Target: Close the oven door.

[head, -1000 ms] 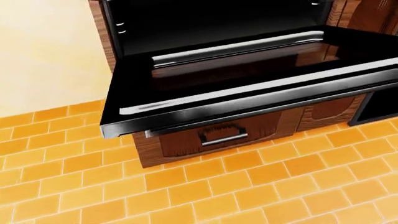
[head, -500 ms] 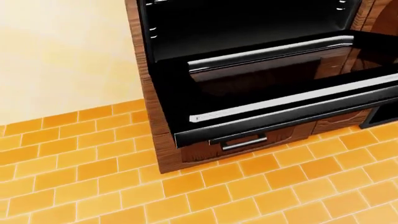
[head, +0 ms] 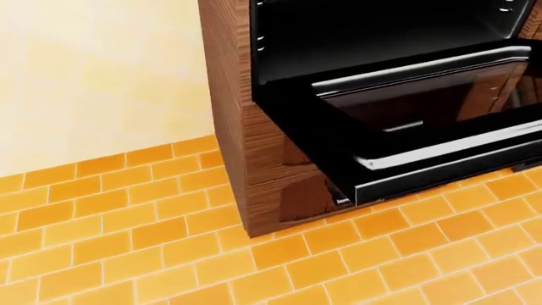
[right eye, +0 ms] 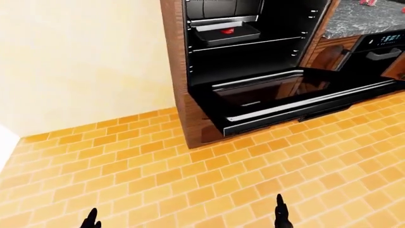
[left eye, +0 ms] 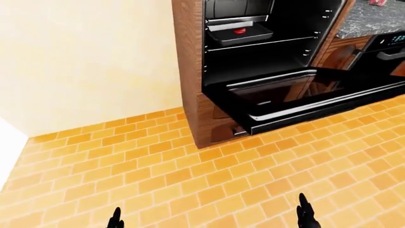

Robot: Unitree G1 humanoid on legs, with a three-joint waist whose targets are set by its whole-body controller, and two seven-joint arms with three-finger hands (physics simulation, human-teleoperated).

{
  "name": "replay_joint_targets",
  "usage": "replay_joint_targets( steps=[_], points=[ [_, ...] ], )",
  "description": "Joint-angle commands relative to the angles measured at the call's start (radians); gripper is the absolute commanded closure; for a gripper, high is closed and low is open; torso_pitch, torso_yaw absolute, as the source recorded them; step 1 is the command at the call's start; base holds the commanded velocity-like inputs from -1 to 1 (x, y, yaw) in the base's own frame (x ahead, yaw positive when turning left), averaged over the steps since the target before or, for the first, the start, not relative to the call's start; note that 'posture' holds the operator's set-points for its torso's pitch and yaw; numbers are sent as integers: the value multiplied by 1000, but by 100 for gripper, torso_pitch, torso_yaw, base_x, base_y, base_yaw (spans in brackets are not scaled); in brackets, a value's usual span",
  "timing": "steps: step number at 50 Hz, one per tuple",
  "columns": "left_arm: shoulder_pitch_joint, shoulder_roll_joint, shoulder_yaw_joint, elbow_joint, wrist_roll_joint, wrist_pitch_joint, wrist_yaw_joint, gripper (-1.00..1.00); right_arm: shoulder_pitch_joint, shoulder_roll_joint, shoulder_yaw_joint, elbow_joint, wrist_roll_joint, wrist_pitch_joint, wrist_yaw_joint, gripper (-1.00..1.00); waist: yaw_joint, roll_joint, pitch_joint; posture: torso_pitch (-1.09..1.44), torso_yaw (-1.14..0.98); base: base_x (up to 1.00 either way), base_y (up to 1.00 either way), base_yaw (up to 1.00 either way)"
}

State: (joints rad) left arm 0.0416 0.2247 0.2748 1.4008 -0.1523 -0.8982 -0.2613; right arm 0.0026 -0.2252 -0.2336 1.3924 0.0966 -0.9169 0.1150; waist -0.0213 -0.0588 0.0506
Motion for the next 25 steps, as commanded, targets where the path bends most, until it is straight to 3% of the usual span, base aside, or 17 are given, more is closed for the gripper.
replay_joint_targets(
  steps=[1, 2, 3, 4, 7, 8, 9, 12, 16, 17, 18, 20, 25],
  points=[
    [-2, 22, 7, -16, -7, -30, 2, -100, -5, -5, -3, -17, 5, -30, 2, -100, 3, -7, -14, 0, 0, 0, 49, 0],
    [-1, 21, 7, -16, -6, -31, 3, -100, -5, -3, -4, -17, 10, -29, 13, -100, -2, -9, -18, 0, 0, 0, 36, 0],
    [-1, 21, 7, -16, -6, -31, 2, -100, -5, -2, -5, -17, 14, -28, 20, -100, -2, -12, -6, 0, 0, 0, 0, 0],
    [-1, 20, 6, -16, -5, -31, 4, -100, -7, -2, -7, -17, 17, -29, 24, -100, 3, 17, -22, 0, 0, 0, 0, 0],
    [-1, 20, 6, -16, -6, -31, 3, -100, -7, -4, -2, -16, 8, -29, 16, -100, 0, 111, -17, 0, 0, 0, 0, 0],
    [-1, 21, 6, -16, -6, -31, 4, -100, -6, -5, 3, -15, 0, -30, 11, -100, -1, 60, -3, 0, 0, 0, 0, 0],
    [-1, 21, 6, -16, -6, -31, 3, -100, -6, -5, 5, -15, -7, -29, 4, -100, 8, 58, -3, 0, 0, 0, 0, 0],
    [-2, 22, 6, -16, -7, -29, 2, -100, -3, -6, 16, -14, -35, -33, -17, -100, 3, 22, 1, 0, 0, 0, 0, 0],
    [-3, 22, 6, -16, -7, -28, 2, -100, -4, -4, 20, -15, -61, -39, -29, -100, 15, 38, -19, 0, 0, 0, 0, 0],
    [-4, 22, 6, -16, -7, -29, 2, -100, -7, -1, 11, -15, -50, -39, -24, -100, 15, 40, -21, 0, 0, 0, 0, 0],
    [-3, 22, 6, -16, -6, -29, 3, -100, -3, -8, 39, -14, -105, -55, -105, -100, 15, 40, -24, 0, 0, 0, 0, 0],
    [-3, 22, 6, -16, -5, -30, 5, -100, 1, 0, 17, -13, -82, -73, -62, -100, 16, 41, -29, 0, 0, 0, 0, 0],
    [-3, 22, 5, -16, -3, -30, 7, -100, 0, -8, 36, -12, -145, -74, -128, -100, 18, 44, -37, 0, 0, 0, 0, 0]
  ],
)
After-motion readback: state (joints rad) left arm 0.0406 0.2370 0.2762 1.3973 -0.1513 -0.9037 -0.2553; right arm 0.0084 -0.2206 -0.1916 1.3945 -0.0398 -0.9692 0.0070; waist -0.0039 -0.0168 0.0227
